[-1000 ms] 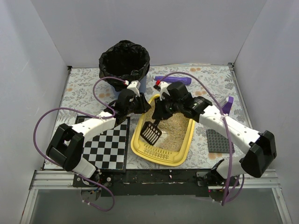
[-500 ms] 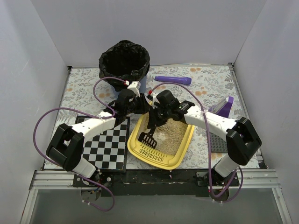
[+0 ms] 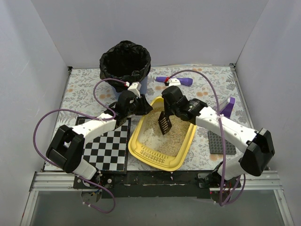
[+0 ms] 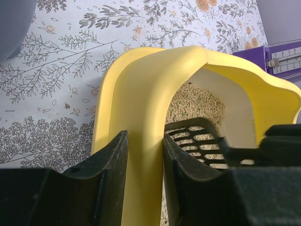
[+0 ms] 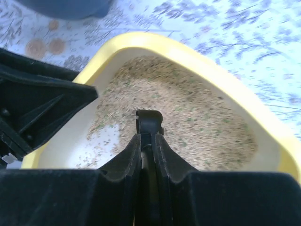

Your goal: Clean the litter box

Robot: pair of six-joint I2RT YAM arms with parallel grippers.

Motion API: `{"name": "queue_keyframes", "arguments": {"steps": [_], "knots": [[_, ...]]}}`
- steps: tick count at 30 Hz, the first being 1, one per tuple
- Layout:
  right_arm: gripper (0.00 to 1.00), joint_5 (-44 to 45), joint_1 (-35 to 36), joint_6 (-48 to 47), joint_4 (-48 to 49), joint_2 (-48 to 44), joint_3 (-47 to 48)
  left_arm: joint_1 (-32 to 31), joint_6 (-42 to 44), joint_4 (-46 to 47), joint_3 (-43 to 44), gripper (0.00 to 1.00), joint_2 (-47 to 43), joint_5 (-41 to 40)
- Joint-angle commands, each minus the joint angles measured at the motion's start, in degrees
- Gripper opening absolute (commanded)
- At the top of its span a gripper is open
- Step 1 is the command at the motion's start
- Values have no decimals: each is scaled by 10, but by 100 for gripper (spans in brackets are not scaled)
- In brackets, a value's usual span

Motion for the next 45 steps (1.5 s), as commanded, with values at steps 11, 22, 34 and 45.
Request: {"name": "queue_keyframes", "arguments": {"steps": [11, 22, 34, 45], "knots": [[1, -58, -4, -46, 12, -138, -28, -6, -45, -34, -17, 0, -29, 5], [1, 120, -3, 93, -141, -145, -34, -70, -130, -186, -8, 0, -92, -217], [1, 247, 83, 233, -216, -125, -48, -107, -297, -224, -53, 0, -130, -363], [1, 250, 132, 458, -207, -132, -143, -132, -339, -215, -62, 0, -136, -363]]}}
